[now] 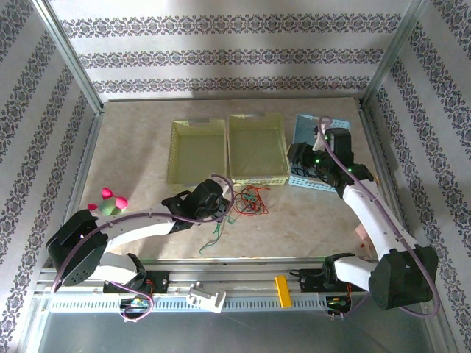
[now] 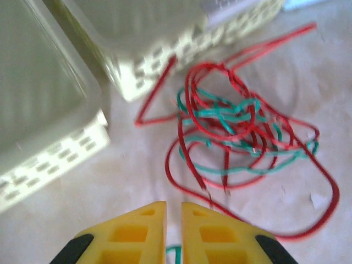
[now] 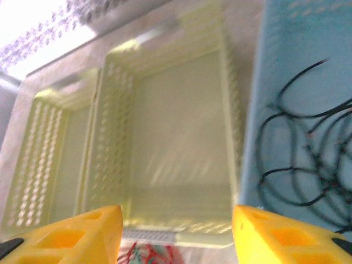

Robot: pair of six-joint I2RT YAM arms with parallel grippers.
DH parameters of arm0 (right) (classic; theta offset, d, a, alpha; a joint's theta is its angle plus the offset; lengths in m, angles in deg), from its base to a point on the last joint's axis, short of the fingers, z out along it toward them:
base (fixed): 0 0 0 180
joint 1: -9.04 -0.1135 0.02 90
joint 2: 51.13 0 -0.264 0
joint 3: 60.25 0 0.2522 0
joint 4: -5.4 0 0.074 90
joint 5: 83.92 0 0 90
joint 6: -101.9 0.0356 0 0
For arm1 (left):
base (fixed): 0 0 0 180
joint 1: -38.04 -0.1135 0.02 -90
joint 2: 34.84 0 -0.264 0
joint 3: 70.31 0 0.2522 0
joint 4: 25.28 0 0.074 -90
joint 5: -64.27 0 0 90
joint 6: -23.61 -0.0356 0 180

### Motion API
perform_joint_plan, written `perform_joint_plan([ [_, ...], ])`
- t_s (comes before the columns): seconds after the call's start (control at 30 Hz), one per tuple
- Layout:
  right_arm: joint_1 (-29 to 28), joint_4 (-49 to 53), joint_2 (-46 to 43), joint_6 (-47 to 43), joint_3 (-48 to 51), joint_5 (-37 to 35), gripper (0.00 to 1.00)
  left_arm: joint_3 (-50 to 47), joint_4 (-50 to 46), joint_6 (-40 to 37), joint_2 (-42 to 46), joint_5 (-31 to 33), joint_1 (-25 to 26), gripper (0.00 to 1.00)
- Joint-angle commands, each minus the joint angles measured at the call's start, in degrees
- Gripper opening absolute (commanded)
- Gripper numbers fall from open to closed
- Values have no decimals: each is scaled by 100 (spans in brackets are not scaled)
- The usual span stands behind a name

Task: Untangle the cables

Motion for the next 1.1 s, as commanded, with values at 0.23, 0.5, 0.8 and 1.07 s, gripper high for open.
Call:
perform_joint_plan([
  [0.23,-722,241,180,-314,51,-37,54,-130,-221,-104,-544,-792,-37,8],
  [0.5,-744,291,158,-349,28,-126,54,-147,-162,-166,-660,-819,-37,0],
  [0.8,-784,338,109,-358,94,-187,53,-173,-733,-149,40,-602,-36,19],
  [1.07,-784,321,218,-351,114,-214,53,-85,-2067,10,282,-1049,-37,41],
])
